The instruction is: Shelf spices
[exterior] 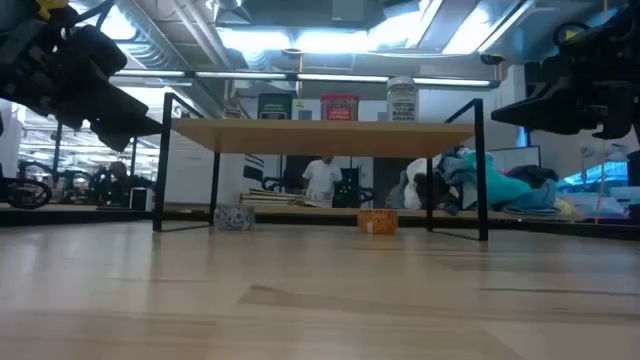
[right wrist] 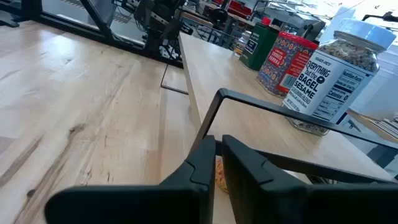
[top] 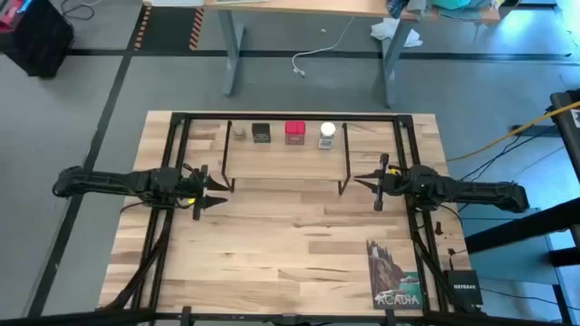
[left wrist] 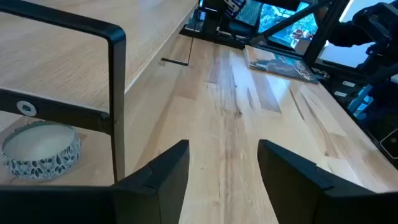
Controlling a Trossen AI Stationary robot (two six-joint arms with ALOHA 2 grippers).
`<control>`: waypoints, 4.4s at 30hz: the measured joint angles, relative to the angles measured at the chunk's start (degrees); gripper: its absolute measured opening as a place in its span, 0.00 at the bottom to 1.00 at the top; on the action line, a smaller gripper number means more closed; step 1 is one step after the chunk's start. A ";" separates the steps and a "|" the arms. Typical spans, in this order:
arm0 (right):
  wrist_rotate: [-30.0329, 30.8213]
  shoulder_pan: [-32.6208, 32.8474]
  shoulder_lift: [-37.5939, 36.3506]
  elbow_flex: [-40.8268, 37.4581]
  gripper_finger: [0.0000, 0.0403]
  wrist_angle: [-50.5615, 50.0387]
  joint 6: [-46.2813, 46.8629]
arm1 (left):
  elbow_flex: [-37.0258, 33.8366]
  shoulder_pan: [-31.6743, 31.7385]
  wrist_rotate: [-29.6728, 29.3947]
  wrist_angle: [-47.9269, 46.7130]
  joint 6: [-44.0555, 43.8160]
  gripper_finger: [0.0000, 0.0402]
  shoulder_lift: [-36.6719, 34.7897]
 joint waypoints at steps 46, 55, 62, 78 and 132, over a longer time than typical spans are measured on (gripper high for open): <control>-0.02 -0.01 0.02 0.00 0.09 0.02 0.00 | -0.24 0.00 -0.94 12.87 8.01 0.46 -0.02; 0.00 0.00 0.01 0.00 0.09 0.02 0.00 | -0.13 0.00 -0.88 37.91 15.56 0.46 0.00; -0.02 0.00 0.00 0.00 0.09 0.00 0.00 | -0.04 0.00 -0.68 53.31 18.74 0.46 0.00; -0.01 -0.01 0.01 0.00 0.09 0.02 0.00 | 16.64 -0.04 5.11 53.32 11.56 0.46 22.58; -0.02 -0.01 0.00 0.00 0.09 0.00 0.00 | 81.40 13.35 -24.53 -53.15 14.15 0.82 64.94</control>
